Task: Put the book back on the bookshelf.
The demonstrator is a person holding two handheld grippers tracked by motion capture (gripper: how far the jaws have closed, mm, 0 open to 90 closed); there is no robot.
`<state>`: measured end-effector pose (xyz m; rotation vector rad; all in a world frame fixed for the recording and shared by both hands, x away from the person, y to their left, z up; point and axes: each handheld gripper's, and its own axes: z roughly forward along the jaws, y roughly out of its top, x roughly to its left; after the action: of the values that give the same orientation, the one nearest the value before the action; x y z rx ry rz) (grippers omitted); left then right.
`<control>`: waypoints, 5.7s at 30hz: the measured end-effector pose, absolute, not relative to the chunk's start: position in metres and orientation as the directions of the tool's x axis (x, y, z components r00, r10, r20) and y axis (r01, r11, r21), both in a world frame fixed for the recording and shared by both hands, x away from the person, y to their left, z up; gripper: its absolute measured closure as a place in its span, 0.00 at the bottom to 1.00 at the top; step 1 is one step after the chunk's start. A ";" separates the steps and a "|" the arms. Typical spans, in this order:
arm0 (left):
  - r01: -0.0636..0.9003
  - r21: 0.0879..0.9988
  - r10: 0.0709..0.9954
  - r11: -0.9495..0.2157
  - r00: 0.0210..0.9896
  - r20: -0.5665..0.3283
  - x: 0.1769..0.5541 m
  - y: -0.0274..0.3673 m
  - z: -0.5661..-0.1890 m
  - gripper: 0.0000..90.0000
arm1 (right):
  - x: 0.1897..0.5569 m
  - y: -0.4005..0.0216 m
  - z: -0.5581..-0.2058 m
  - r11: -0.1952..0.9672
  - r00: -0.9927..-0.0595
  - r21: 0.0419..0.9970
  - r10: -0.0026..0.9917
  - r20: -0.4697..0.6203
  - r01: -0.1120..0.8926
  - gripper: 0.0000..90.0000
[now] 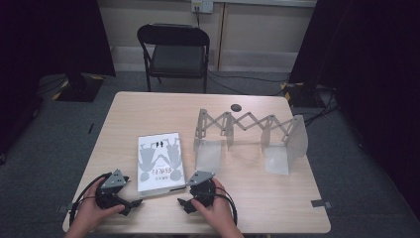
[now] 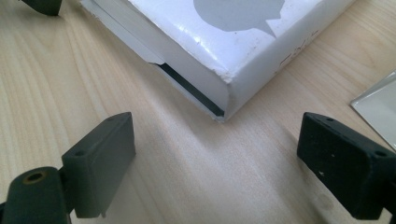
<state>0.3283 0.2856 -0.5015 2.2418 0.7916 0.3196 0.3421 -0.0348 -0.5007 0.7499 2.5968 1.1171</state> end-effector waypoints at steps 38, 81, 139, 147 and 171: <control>0.519 0.677 0.665 -0.523 0.745 -0.058 0.332 0.258 -0.472 0.52 | 0.343 -0.011 -0.501 0.580 -0.846 0.729 0.533 -0.001 0.364 0.13; 0.548 0.701 0.658 -0.457 0.738 -0.149 0.337 0.260 -0.454 0.56 | 0.341 -0.005 -0.484 0.534 -0.808 0.764 0.589 -0.028 0.363 0.16; 0.530 0.690 0.655 -0.493 0.748 -0.107 0.341 0.249 -0.438 0.57 | 0.346 0.031 -0.483 0.600 -0.758 0.787 0.576 -0.304 0.140 0.27; 0.457 0.726 0.625 -0.513 0.779 -0.049 0.340 0.247 -0.448 0.37 | 0.348 0.025 -0.470 0.636 -0.773 0.765 0.536 -0.339 0.105 0.46; 0.459 0.726 0.633 -0.512 0.773 -0.042 0.346 0.272 -0.469 0.26 | 0.349 0.012 -0.432 0.669 -0.767 0.726 0.546 -0.337 0.157 0.69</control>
<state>0.3463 0.2716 -0.4687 2.2017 0.8089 0.2934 0.3494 0.0123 -0.4321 0.5421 2.3418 0.9487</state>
